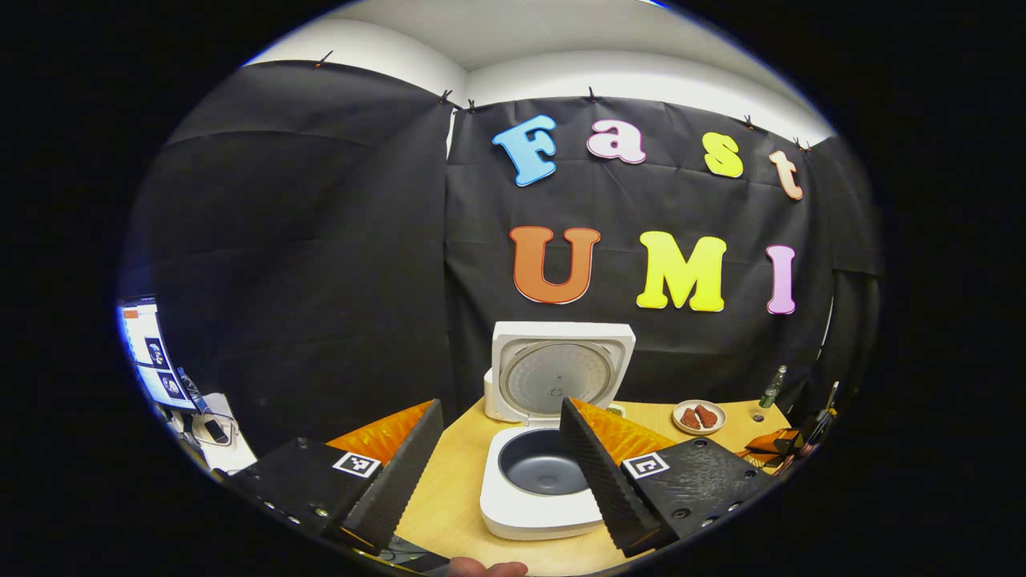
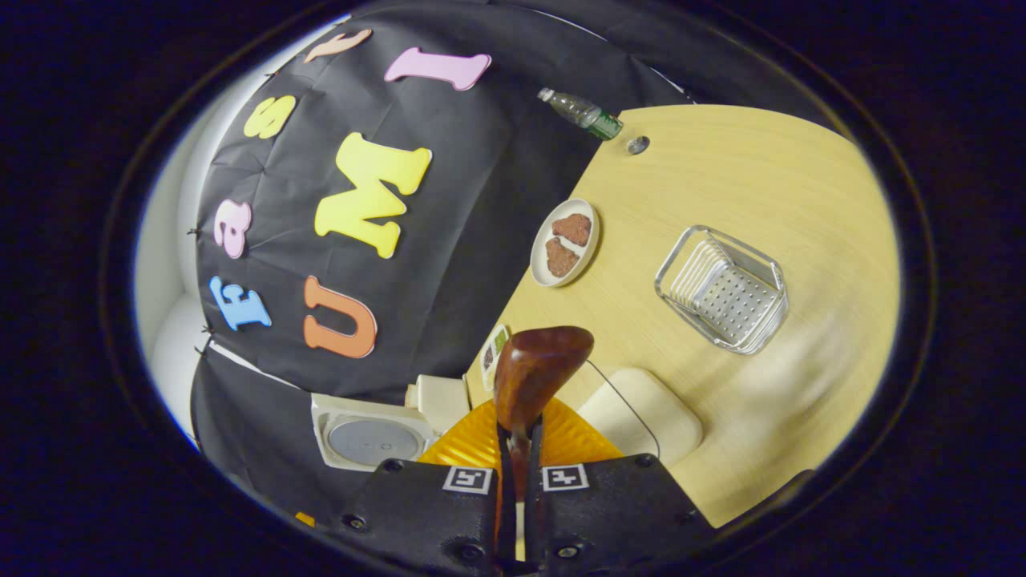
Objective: Close the left gripper, press the button to open the rice cooker; take a wooden spoon from the chopstick holder with the right hand, scoop a spoonful of rice and pour it into the rice cooker, then put the wooden spoon back into the chopstick holder.
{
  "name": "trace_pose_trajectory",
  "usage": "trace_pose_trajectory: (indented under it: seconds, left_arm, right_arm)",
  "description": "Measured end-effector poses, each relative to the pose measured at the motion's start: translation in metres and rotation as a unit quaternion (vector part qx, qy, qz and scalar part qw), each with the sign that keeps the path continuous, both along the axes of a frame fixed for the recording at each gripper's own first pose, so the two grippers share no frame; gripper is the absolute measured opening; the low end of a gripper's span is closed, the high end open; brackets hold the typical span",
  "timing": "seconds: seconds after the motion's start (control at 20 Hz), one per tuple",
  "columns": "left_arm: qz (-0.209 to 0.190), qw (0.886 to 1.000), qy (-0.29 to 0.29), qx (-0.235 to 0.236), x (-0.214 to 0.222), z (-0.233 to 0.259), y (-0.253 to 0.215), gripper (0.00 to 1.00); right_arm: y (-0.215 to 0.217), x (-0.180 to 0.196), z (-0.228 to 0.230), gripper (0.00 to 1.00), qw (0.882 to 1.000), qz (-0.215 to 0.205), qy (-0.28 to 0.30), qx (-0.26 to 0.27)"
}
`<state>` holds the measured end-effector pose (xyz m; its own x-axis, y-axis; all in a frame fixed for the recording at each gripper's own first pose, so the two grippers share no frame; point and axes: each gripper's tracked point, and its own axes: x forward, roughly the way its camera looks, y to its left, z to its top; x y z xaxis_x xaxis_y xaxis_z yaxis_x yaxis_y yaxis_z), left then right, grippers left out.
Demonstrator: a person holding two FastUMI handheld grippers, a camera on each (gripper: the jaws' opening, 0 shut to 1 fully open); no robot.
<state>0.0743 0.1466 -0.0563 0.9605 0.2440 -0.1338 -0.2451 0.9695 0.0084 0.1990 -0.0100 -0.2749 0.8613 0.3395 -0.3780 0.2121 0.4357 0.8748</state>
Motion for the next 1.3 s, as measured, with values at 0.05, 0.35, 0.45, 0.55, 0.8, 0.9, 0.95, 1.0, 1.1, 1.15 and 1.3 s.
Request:
trace_pose_trajectory:
  seconds: [0.05,0.35,0.45,0.55,0.8,0.9,0.95,1.0,1.1,1.15,1.3]
  left_arm:
    - [0.0,1.0,-0.001,-0.001,-0.002,0.0,-0.001,0.94]
    - [-0.001,1.0,-0.006,0.003,-0.013,0.001,-0.002,0.94]
    - [0.001,1.0,-0.011,0.001,-0.018,0.004,0.003,0.94]
    - [0.007,1.0,-0.017,0.0,-0.023,0.007,0.016,0.94]
    - [0.021,1.0,-0.019,-0.007,-0.039,0.007,0.05,0.94]
    - [0.025,1.0,-0.014,-0.008,-0.045,0.003,0.062,0.94]
    - [0.027,1.0,-0.008,-0.008,-0.049,0.0,0.067,0.94]
    - [0.03,1.0,-0.004,-0.006,-0.051,-0.001,0.073,0.94]
    - [0.034,0.999,0.0,-0.001,-0.057,-0.002,0.086,0.94]
    - [0.036,0.999,0.0,-0.003,-0.059,-0.002,0.091,0.94]
    - [0.039,0.999,0.001,-0.008,-0.056,-0.004,0.097,0.94]
  right_arm:
    - [0.002,0.002,0.01,0.09,1.0,0.003,-0.007,0.003]
    - [0.039,0.016,0.066,0.09,0.998,0.034,-0.046,0.018]
    - [0.063,0.023,0.083,0.09,0.997,0.052,-0.062,0.012]
    - [0.093,0.032,0.096,0.09,0.994,0.073,-0.076,0.011]
    - [0.167,0.053,0.1,0.09,0.99,0.113,-0.083,0.008]
    - [0.196,0.062,0.09,0.09,0.988,0.131,-0.078,-0.007]
    - [0.21,0.066,0.082,0.09,0.987,0.141,-0.076,-0.022]
    - [0.223,0.07,0.075,0.09,0.985,0.151,-0.077,-0.039]
    - [0.244,0.077,0.063,0.1,0.98,0.168,-0.082,-0.072]
    - [0.254,0.077,0.06,0.1,0.977,0.175,-0.084,-0.086]
    - [0.278,0.08,0.052,0.1,0.966,0.198,-0.099,-0.134]
